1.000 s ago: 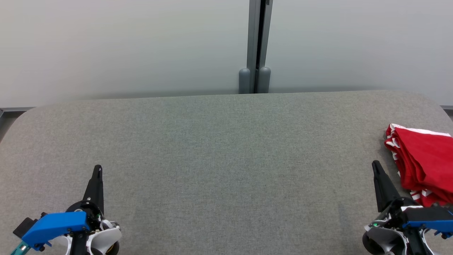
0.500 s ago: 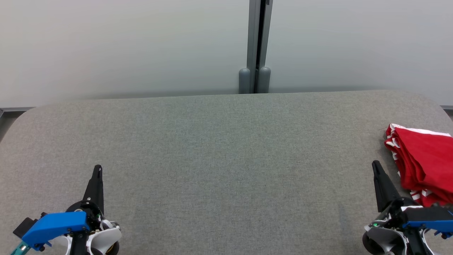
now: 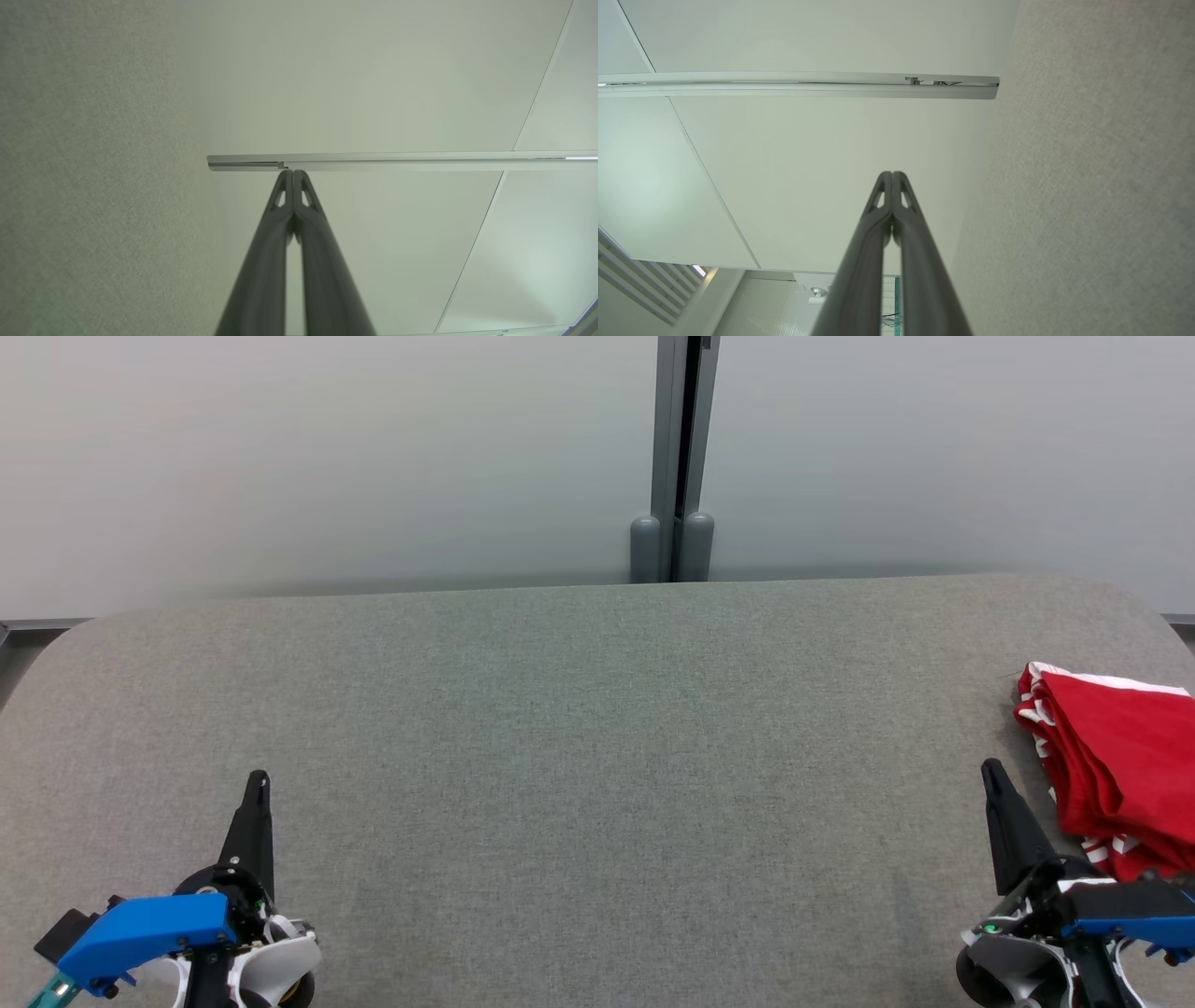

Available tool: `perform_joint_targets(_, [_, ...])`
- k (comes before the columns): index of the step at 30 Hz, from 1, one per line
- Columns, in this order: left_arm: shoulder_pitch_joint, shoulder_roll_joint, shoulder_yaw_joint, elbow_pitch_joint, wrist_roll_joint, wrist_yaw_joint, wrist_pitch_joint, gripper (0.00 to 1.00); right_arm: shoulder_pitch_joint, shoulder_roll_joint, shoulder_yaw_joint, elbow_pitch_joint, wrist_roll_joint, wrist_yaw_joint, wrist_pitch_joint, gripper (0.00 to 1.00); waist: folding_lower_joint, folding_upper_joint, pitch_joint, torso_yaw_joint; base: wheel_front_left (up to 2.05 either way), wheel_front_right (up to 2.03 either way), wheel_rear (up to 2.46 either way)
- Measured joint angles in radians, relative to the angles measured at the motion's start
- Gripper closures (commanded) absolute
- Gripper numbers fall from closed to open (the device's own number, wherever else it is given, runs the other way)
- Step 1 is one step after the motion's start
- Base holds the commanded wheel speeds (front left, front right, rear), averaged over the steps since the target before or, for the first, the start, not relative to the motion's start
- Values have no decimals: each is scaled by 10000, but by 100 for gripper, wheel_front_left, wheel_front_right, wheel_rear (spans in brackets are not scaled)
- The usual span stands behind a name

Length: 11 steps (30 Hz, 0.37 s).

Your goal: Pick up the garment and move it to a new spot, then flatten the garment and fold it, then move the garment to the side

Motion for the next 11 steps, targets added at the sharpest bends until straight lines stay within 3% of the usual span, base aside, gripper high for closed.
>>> perform_joint_targets(11, [0, 0, 0, 0, 0, 0, 0, 100, 0, 0, 0, 0, 0, 0, 0, 100, 0, 0, 0, 0, 0, 0, 0])
